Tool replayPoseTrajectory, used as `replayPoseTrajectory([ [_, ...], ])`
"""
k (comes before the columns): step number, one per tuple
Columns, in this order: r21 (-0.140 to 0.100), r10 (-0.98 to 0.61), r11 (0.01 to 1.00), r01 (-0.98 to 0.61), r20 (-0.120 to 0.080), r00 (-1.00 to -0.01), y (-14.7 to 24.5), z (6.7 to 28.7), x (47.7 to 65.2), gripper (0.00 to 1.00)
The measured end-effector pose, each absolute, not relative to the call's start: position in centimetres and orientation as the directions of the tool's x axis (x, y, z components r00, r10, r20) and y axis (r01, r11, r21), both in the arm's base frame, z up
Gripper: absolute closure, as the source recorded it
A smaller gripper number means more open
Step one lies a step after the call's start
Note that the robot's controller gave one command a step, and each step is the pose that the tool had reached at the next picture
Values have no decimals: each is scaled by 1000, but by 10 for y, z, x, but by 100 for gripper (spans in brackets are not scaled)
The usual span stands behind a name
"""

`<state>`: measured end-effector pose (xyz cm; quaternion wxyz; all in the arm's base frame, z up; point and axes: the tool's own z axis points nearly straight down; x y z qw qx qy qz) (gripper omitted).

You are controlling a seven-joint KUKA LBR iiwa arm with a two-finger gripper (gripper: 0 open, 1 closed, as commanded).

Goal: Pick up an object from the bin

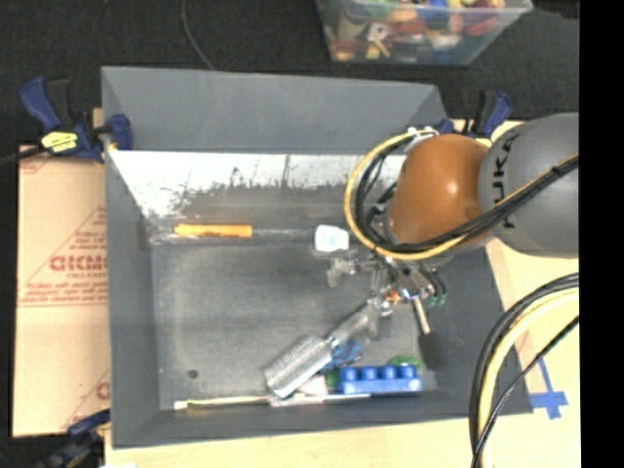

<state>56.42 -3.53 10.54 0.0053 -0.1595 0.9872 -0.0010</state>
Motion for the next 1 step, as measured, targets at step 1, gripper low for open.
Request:
replayPoseTrajectory([
  [1, -4, -357, 934, -357, -5, -934, -22, 100, 562, 0],
])
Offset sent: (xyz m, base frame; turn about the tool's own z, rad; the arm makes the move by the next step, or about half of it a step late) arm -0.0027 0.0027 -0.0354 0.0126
